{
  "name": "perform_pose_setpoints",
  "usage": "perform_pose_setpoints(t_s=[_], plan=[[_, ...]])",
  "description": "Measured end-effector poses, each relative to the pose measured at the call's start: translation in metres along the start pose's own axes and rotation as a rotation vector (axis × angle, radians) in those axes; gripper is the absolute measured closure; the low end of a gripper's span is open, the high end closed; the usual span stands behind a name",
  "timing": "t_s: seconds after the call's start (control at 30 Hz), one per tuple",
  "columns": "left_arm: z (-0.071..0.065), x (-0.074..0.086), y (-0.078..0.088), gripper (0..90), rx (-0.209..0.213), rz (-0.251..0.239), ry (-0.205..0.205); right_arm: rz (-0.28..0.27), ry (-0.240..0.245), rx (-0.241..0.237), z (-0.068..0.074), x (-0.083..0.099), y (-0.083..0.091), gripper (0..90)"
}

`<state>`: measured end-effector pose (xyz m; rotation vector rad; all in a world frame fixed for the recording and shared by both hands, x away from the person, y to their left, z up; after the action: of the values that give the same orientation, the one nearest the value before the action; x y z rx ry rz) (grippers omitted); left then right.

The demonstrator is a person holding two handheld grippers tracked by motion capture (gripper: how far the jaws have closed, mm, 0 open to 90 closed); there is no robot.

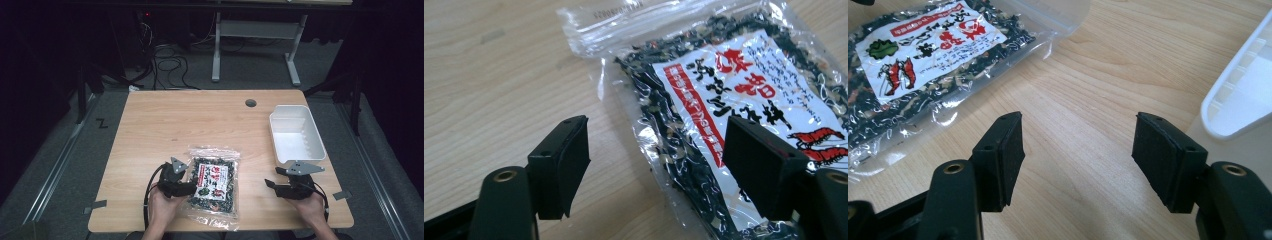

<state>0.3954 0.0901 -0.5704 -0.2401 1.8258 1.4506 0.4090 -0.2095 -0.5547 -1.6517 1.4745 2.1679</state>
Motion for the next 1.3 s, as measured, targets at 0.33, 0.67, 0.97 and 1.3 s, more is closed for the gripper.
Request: perform_pose_setpoints(t_s=[0.33,0.67,0.97,1.3], plan=[[-0.003,0.004,-0.010,23.2,0.016,0.047,0.012,0.009,0.015,0.007,0.002,0.002,-0.004,37.5],[-0.008,0.006,-0.019,22.5,0.042,0.077,0.031,0.010,0.014,0.018,0.000,0.003,-0.004,37.0],[-0.010,0.006,-0.021,22.7,0.038,0.080,0.024,0.012,0.015,0.025,0.000,0.003,-0.005,36.8],[-0.004,0.006,-0.021,24.0,0.016,0.082,0.023,0.017,0.020,0.025,0.000,0.004,-0.005,36.6]])
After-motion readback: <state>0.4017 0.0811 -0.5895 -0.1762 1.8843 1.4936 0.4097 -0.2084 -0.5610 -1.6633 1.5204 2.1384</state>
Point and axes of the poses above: each handheld gripper's, and its own axes: y roughly backward along the jaws, x roughly out of its underside, z roughly to its left, the point moved 9 cm from there along -y, roughly forward along the jaws, and after that the axes turned 1 degree about y, right-handed, at the moved point
